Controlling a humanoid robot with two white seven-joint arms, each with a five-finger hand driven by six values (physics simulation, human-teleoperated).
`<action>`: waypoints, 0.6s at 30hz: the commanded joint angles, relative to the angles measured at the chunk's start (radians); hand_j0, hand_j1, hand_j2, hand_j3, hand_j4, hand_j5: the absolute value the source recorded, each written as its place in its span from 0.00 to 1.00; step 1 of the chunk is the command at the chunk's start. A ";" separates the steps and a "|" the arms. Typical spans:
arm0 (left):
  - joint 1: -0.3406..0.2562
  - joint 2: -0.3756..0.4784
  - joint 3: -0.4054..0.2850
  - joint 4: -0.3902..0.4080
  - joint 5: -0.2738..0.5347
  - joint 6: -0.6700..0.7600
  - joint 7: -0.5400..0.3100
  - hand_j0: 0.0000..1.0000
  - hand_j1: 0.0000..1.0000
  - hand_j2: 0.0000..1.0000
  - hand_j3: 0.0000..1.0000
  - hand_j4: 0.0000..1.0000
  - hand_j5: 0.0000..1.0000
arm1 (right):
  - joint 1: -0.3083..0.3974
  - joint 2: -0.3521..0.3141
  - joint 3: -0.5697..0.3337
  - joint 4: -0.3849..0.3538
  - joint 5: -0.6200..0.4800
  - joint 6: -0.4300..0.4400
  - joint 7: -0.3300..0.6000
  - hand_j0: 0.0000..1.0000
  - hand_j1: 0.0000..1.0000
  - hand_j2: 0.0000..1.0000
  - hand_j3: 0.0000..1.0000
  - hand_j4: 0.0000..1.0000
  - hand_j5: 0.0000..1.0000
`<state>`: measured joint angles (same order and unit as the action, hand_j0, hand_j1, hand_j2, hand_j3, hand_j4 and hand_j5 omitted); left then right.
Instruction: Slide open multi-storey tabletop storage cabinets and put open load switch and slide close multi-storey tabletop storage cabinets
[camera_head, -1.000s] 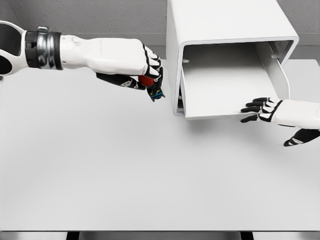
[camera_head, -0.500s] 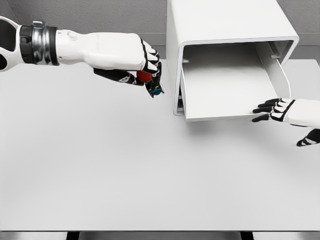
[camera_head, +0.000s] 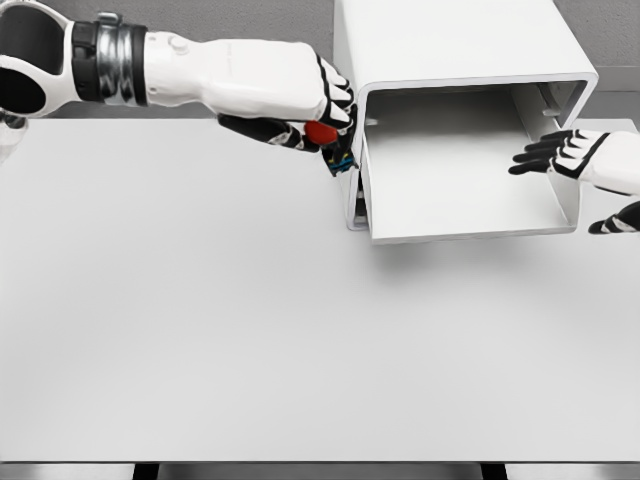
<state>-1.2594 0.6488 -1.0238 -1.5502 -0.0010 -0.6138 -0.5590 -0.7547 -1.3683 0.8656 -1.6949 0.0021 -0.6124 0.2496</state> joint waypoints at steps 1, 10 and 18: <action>-0.002 -0.029 -0.022 0.016 0.003 0.003 0.001 0.42 0.42 0.42 0.42 0.42 0.42 | 0.001 -0.021 -0.002 0.000 -0.007 0.001 -0.001 1.00 1.00 1.00 1.00 1.00 1.00; -0.032 -0.100 -0.053 0.053 -0.019 0.003 0.001 0.42 0.42 0.42 0.42 0.42 0.42 | 0.001 -0.029 0.001 0.003 -0.005 0.001 -0.003 1.00 1.00 1.00 1.00 1.00 1.00; -0.052 -0.176 -0.075 0.070 -0.054 0.003 0.001 0.42 0.42 0.42 0.42 0.42 0.42 | -0.003 -0.009 0.006 0.000 -0.005 0.001 -0.018 1.00 1.00 1.00 1.00 1.00 1.00</action>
<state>-1.3116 0.4945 -1.0967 -1.4876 -0.0511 -0.6139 -0.5591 -0.7578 -1.3849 0.8709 -1.6946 0.0035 -0.6122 0.2338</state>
